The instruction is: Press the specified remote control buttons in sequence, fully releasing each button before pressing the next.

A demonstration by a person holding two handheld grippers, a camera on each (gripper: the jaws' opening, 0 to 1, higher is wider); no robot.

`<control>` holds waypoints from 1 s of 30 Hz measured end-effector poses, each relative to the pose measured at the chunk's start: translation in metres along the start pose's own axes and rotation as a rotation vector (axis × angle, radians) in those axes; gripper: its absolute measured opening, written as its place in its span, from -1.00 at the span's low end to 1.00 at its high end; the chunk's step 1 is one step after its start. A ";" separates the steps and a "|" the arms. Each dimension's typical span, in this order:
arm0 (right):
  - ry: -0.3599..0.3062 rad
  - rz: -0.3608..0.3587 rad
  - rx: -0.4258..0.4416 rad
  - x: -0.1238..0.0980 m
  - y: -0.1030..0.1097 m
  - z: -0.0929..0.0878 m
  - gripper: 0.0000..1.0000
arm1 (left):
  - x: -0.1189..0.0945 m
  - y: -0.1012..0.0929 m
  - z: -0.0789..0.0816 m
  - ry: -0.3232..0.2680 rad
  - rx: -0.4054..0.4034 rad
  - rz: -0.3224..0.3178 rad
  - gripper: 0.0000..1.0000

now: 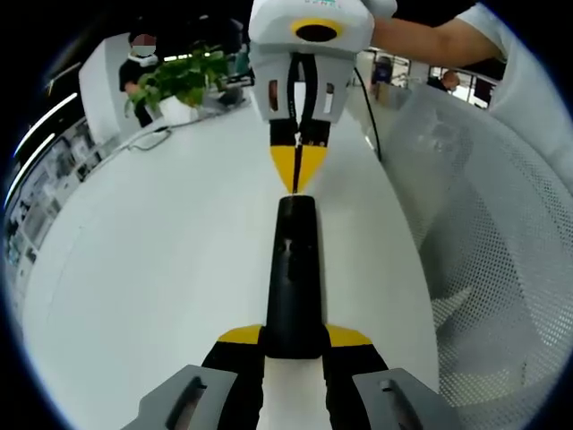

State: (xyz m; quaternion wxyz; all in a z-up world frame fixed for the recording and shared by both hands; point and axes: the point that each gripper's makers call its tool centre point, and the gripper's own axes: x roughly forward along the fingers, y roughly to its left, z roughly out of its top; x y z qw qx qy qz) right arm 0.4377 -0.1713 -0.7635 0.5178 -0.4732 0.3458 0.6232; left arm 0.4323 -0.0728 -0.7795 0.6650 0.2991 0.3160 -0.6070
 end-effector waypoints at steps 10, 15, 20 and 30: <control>-0.002 0.008 -0.006 0.003 -0.001 0.002 -1.00 | 0.001 0.001 -0.001 -0.001 -0.002 -0.003 -0.53; 0.003 0.011 -0.010 0.005 -0.001 0.003 -1.00 | 0.001 0.001 -0.001 -0.002 -0.003 -0.002 -0.53; 0.002 0.013 -0.010 0.006 -0.001 0.004 -1.00 | 0.001 0.001 -0.001 -0.002 -0.004 -0.002 -0.53; 0.002 0.021 -0.015 0.010 0.000 0.004 -1.00 | 0.000 -0.001 0.000 -0.005 -0.005 -0.001 -0.53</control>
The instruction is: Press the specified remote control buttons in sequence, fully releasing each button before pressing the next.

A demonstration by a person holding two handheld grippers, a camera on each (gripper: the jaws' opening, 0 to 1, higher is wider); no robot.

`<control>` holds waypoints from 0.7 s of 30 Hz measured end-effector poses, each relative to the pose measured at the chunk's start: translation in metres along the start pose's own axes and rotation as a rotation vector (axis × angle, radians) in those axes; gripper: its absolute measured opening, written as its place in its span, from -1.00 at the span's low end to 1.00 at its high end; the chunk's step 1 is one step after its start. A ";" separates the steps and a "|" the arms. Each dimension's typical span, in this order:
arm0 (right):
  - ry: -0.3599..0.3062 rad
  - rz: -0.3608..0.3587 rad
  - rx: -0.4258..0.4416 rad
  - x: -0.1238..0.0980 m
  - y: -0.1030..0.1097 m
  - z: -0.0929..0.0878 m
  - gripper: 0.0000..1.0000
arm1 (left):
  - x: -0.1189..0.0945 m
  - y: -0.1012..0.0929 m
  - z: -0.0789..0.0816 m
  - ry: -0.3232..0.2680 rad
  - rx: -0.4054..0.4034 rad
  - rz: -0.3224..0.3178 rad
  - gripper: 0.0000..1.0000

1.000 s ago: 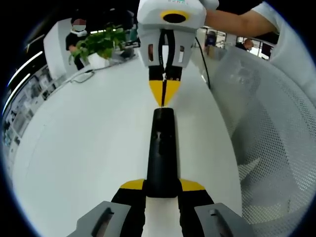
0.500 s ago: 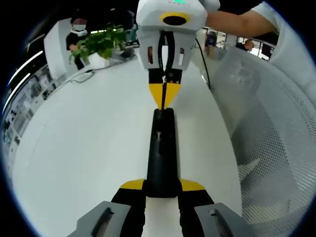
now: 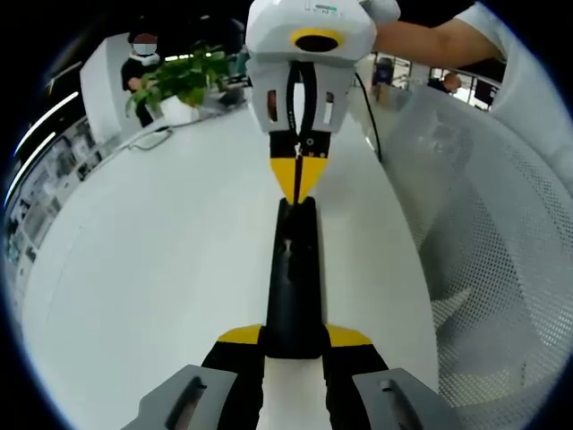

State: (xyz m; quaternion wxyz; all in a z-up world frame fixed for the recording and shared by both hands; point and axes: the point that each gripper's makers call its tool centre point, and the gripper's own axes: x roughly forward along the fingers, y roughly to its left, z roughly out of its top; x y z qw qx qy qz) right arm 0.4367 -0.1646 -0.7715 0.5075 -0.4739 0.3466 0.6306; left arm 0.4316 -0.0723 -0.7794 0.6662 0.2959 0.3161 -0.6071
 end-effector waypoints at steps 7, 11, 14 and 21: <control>-0.001 0.004 0.001 0.001 -0.001 0.000 -1.00 | 0.000 0.000 0.000 -0.001 -0.001 0.000 -0.53; 0.000 0.006 0.002 0.001 -0.001 0.000 -1.00 | 0.000 0.000 0.000 -0.001 -0.001 -0.001 -0.53; 0.004 0.009 0.008 0.002 -0.001 -0.001 -1.00 | 0.000 0.000 0.000 -0.004 -0.002 -0.001 -0.53; 0.030 0.014 -0.003 0.003 -0.001 0.000 -1.00 | 0.000 0.000 0.000 -0.007 -0.002 0.000 -0.53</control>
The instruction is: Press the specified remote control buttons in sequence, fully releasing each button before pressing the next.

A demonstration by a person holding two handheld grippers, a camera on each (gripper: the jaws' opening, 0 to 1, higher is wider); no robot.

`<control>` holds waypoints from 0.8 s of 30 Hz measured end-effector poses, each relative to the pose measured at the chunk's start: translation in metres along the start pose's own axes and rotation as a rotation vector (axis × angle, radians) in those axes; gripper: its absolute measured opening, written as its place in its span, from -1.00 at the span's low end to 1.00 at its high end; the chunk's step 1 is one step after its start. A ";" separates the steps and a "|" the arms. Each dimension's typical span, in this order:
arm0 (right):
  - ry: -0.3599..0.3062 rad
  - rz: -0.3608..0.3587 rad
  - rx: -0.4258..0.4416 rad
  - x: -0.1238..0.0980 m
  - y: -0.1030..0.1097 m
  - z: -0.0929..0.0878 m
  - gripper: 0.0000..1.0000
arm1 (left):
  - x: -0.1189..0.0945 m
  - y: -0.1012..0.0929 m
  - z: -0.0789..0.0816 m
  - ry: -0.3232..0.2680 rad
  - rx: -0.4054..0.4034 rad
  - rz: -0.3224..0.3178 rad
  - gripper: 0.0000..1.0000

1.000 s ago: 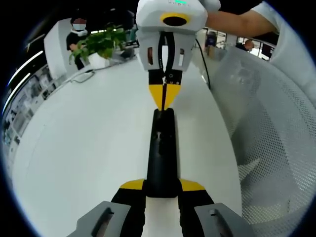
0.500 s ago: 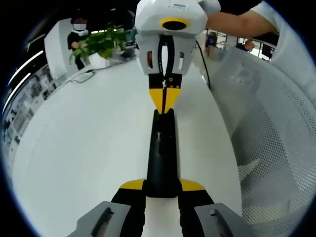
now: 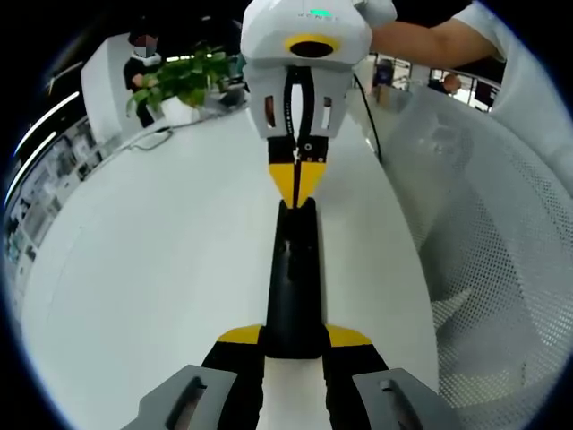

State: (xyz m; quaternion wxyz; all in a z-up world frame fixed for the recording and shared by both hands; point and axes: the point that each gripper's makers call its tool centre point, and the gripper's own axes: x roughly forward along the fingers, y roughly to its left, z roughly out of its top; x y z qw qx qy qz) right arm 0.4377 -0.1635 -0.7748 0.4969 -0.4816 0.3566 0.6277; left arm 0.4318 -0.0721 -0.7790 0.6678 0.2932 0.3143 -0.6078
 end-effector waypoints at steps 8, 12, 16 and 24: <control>0.026 0.004 -0.005 0.000 0.000 -0.001 -1.00 | 0.000 0.000 0.000 -0.002 -0.001 -0.001 -0.53; 0.011 -0.001 0.009 0.000 0.000 -0.001 -1.00 | 0.001 0.000 -0.001 0.000 -0.001 0.000 -0.53; 0.003 -0.012 0.011 0.000 0.000 -0.001 -1.00 | 0.001 0.000 -0.001 0.001 0.000 -0.001 -0.53; -0.009 -0.027 0.006 -0.001 0.000 -0.001 -1.00 | 0.001 0.001 -0.001 0.005 -0.001 0.001 -0.53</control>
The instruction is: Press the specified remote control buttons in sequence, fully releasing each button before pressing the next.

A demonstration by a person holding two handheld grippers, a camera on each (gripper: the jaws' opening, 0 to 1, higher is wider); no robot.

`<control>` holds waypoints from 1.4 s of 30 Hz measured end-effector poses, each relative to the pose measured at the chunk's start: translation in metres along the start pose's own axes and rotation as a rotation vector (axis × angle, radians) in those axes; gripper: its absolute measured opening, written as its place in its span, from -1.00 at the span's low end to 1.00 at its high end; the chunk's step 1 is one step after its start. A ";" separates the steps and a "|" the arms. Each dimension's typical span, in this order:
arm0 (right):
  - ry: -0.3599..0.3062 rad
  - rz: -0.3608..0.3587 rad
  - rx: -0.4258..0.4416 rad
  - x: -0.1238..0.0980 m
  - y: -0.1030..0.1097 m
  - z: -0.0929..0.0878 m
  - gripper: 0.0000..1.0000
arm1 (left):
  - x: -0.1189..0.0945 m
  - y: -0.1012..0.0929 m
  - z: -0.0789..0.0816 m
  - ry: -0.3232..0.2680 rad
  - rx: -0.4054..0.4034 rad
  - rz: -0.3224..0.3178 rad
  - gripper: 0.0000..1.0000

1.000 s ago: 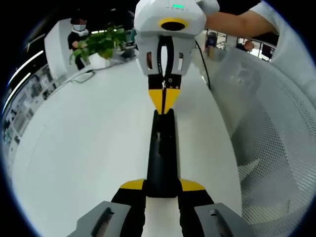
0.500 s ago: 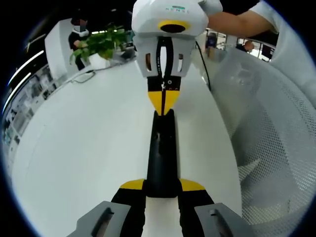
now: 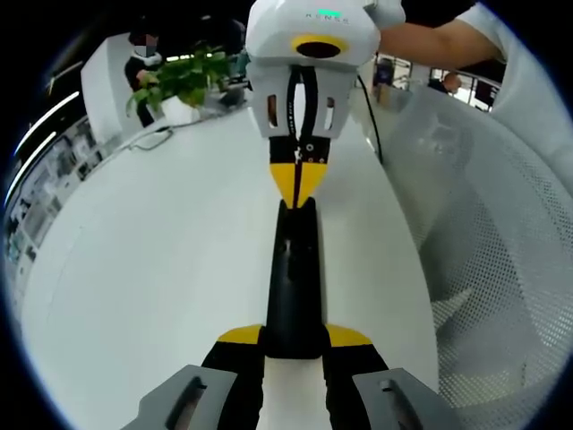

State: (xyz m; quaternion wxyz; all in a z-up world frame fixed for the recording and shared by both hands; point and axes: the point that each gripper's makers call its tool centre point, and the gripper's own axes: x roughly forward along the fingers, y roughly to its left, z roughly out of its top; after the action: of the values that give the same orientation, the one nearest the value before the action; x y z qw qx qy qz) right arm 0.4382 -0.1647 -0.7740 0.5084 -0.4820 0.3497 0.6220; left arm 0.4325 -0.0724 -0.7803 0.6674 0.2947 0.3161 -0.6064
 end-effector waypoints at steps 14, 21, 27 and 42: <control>-0.007 0.003 -0.004 -0.002 0.000 0.001 -1.00 | 0.000 0.000 0.001 0.007 0.002 -0.003 -0.53; -0.025 -0.006 -0.006 -0.008 0.000 0.007 -1.00 | 0.000 0.000 0.001 0.010 0.001 0.002 -0.53; -0.025 -0.011 -0.015 -0.012 0.000 0.010 -1.00 | 0.000 -0.001 0.001 0.017 0.001 0.002 -0.53; -0.037 -0.013 -0.013 -0.011 -0.002 0.018 -1.00 | 0.000 0.000 0.000 0.016 0.001 0.003 -0.53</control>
State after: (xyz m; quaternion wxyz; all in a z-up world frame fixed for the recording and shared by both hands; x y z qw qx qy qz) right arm 0.4364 -0.1509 -0.7581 0.5156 -0.4763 0.3329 0.6297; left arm 0.4323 -0.0719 -0.7804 0.6658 0.3002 0.3206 -0.6031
